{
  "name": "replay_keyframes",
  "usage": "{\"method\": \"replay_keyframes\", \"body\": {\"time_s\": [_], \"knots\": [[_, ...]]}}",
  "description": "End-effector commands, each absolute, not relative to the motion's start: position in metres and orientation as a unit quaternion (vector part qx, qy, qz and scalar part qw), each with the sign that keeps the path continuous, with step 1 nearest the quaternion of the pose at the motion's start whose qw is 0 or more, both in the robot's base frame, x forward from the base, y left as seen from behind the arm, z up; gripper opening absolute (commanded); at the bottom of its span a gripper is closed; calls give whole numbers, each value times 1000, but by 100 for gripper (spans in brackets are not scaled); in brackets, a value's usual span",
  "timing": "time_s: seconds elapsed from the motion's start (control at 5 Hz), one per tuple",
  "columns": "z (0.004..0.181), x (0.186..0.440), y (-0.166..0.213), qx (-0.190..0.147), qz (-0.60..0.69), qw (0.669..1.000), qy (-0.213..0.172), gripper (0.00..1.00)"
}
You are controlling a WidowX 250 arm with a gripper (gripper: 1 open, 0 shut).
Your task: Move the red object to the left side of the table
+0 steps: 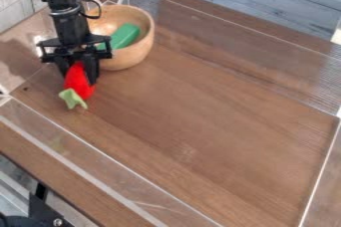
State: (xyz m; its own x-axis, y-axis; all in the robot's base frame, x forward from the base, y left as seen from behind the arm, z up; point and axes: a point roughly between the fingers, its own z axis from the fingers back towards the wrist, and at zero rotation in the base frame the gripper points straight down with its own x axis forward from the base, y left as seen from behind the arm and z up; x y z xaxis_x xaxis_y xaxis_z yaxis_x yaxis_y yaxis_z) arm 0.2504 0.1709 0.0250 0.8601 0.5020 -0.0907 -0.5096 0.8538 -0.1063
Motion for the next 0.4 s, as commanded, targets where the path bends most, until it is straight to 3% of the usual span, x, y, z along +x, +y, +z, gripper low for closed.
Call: {"method": "replay_keyframes", "body": {"time_s": [0.0, 0.2], "knots": [[36, 254, 187, -58, 276, 959, 9, 0], [36, 251, 197, -60, 293, 954, 9, 0]]}}
